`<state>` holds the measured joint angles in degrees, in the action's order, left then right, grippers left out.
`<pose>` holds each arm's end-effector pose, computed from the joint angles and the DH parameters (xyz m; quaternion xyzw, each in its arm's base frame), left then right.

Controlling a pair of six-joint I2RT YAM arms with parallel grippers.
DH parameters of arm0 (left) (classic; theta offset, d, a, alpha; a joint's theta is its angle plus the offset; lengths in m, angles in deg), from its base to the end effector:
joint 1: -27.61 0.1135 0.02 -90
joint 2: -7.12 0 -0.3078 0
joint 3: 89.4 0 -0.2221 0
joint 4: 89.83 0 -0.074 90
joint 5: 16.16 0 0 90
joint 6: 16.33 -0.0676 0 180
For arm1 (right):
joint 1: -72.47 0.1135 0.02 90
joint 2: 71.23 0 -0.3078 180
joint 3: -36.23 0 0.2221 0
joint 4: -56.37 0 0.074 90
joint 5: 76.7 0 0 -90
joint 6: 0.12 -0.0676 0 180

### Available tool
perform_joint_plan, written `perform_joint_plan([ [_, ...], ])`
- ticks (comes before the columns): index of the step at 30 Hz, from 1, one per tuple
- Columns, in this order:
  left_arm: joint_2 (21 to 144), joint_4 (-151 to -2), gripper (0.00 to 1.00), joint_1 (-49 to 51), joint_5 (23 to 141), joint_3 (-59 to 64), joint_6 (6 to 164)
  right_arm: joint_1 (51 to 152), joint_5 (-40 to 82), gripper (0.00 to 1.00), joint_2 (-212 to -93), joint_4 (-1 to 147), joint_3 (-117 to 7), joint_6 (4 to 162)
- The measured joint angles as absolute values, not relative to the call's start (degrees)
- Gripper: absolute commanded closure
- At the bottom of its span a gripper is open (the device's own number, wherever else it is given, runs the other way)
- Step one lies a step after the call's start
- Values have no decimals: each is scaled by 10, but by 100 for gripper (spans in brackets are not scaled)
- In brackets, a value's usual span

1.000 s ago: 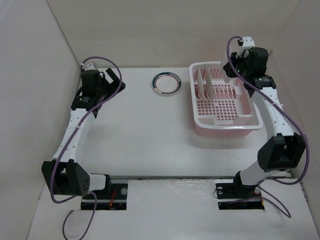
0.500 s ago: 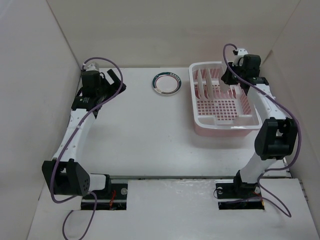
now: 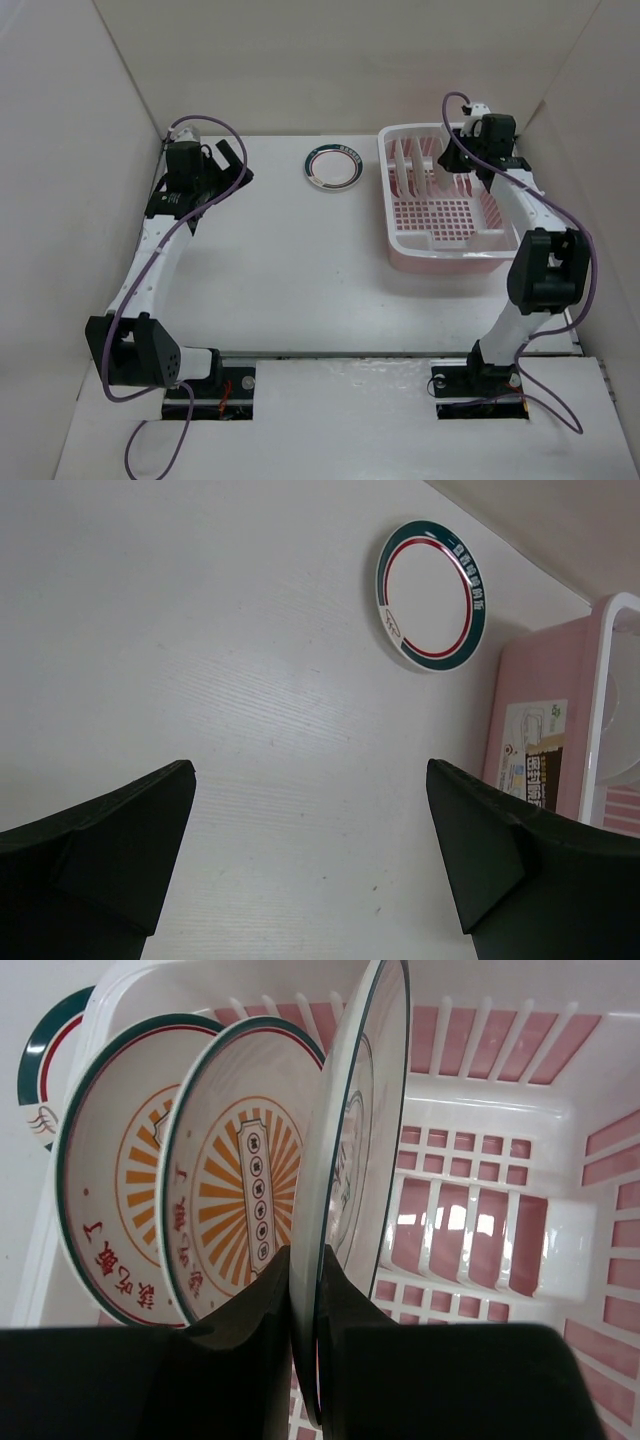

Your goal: Load the plates into the dish rack

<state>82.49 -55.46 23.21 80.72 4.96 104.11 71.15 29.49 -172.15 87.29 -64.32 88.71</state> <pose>0.2881 -0.0303 0.3933 -0.1569 0.8235 -0.2106 0.5030 0.4194 0.0092 0.3421 -0.0503 0.8642 0.1221 0.4855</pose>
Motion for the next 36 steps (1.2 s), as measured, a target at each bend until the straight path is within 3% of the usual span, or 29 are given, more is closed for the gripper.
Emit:
perform_joint_plan([
  [9,825,-554,0,232,807,50,1041,711,296,100,-1749,874,-638,879],
  [12,825,-554,0,232,807,50,1041,711,296,76,-1749,874,-638,877],
  [13,826,-554,0,232,807,50,1041,711,295,61,-1749,874,-638,877],
  [14,827,-554,0,232,807,50,1041,711,294,53,-1749,874,-638,874],
  [16,831,-555,0,232,807,50,1041,711,294,47,-1749,871,-638,874],
  [17,833,-555,0,232,807,50,1041,711,293,39,-1749,869,-638,873],
  [23,865,-564,0,232,813,50,1041,711,282,31,-1739,871,-638,870],
  [24,872,-569,0,232,815,51,1042,711,278,26,-1733,872,-638,869],
  [26,892,-581,0,232,824,51,1042,711,265,3,-1716,878,-638,866],
  [27,903,-590,0,232,829,51,1043,711,256,0,-1704,882,-638,864],
  [36,1106,-721,0,232,943,34,1088,709,250,0,-1556,875,-639,820],
])
